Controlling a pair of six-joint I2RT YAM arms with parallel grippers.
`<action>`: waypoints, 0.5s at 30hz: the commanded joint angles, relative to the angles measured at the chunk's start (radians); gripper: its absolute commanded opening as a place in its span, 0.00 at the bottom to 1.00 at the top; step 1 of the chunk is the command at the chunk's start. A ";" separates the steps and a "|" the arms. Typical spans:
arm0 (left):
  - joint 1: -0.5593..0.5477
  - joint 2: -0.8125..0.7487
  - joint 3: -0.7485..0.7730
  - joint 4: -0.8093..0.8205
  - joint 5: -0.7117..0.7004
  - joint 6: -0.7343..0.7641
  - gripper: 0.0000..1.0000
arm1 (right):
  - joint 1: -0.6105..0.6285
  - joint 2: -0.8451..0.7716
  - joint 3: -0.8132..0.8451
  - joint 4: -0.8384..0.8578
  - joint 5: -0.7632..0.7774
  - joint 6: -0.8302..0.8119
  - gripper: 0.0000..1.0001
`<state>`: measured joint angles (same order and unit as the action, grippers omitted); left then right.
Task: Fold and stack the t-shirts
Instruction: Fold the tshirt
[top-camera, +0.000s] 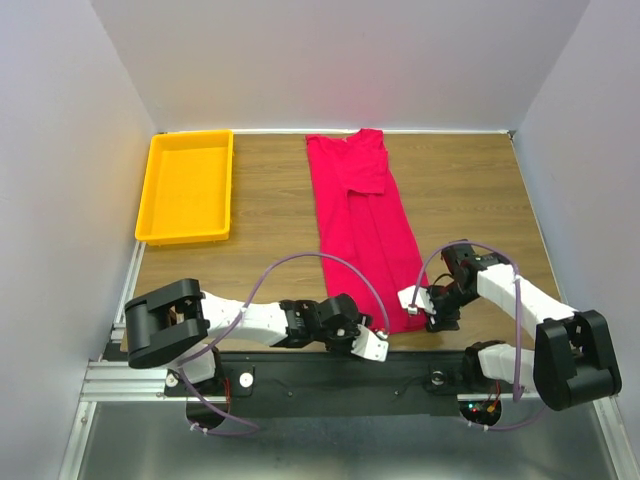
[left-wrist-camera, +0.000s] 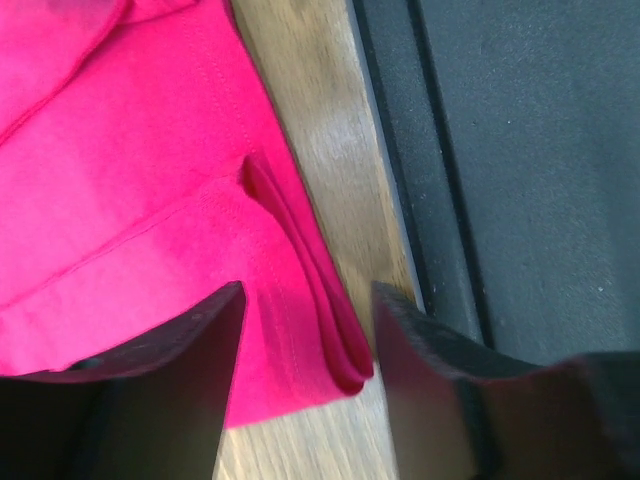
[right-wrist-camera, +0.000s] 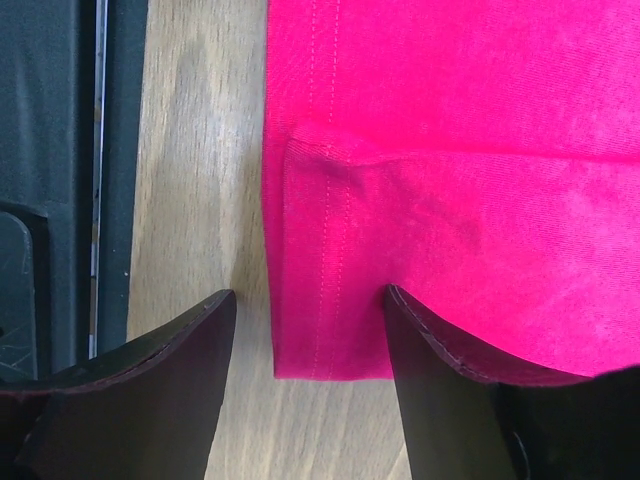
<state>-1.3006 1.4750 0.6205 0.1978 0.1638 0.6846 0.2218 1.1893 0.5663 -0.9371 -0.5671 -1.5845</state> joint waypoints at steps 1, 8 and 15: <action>-0.003 0.030 0.042 0.029 0.010 0.016 0.60 | -0.006 0.013 0.037 -0.026 -0.005 -0.029 0.66; -0.003 0.071 0.062 0.023 -0.001 0.023 0.42 | -0.007 0.015 0.044 -0.023 -0.011 -0.020 0.65; -0.005 0.096 0.076 0.014 -0.023 0.029 0.13 | -0.007 0.010 0.055 -0.023 -0.020 -0.017 0.65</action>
<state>-1.3006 1.5635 0.6727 0.2207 0.1524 0.7025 0.2218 1.1999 0.5827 -0.9413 -0.5678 -1.5932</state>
